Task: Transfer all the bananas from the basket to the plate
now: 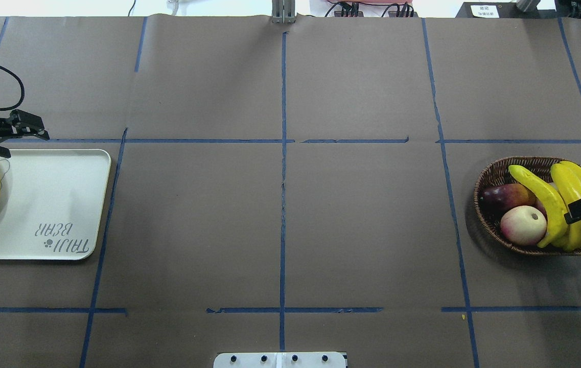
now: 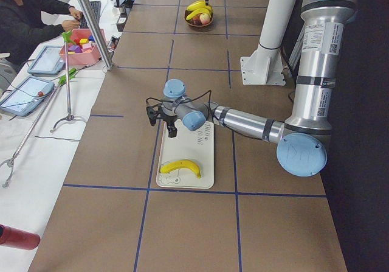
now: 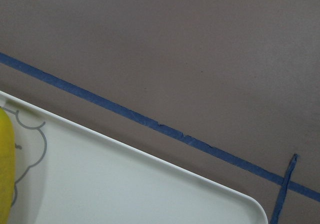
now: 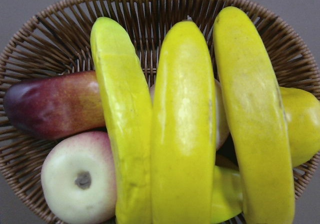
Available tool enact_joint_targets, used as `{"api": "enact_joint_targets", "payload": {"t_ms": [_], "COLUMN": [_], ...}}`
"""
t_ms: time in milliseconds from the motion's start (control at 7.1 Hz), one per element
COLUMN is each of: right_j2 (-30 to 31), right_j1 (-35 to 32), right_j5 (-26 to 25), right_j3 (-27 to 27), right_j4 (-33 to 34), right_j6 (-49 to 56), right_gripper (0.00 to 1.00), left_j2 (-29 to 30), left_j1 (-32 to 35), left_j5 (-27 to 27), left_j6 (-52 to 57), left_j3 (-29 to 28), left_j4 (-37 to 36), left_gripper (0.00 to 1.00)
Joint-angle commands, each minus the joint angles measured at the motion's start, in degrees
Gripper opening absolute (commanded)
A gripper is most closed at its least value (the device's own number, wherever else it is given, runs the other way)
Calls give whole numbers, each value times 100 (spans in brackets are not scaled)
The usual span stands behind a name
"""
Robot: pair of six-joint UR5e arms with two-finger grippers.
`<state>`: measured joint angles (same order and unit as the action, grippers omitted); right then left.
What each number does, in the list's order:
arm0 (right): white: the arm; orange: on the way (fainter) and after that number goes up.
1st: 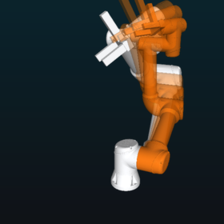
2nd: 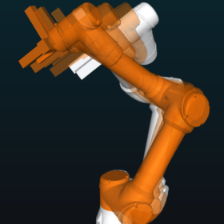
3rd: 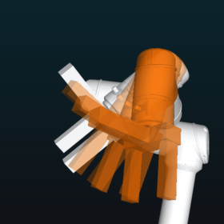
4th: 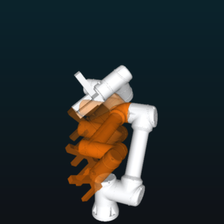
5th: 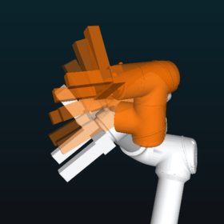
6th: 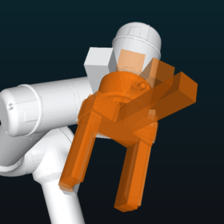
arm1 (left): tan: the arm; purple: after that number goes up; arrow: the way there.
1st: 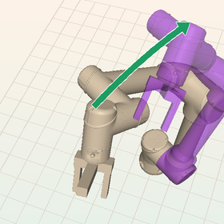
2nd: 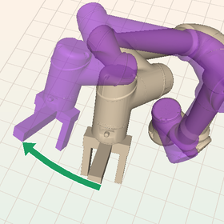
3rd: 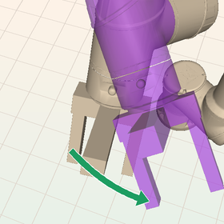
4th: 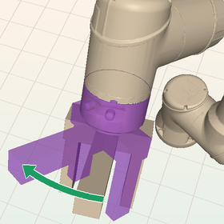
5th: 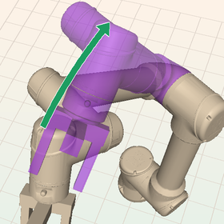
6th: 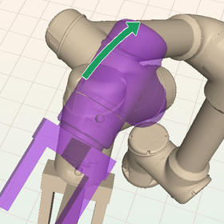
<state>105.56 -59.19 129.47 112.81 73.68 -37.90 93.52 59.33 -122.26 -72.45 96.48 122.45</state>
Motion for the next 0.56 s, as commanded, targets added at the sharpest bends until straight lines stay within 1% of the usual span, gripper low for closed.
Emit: {"api": "enact_joint_targets", "payload": {"t_ms": [0, 141, 282, 423], "right_j2": [-53, -79, -88, -97], "right_j1": [4, 13, 21, 22], "right_j5": [-1, -18, -18, -18], "right_j3": [-136, -250, -294, -286], "right_j4": [-3, -3, -12, -20], "right_j6": [-25, -7, -7, 28], "right_gripper": [99, 98, 77, 52], "left_j2": [0, 0, 0, 0], "left_j1": [0, 0, -9, 0], "left_j5": [0, 0, 0, -9], "left_j6": [2, 2, 11, 2], "left_j3": [2, 2, 2, 54], "left_j4": [7, 7, 7, 7], "left_gripper": [98, 98, 98, 98]}}
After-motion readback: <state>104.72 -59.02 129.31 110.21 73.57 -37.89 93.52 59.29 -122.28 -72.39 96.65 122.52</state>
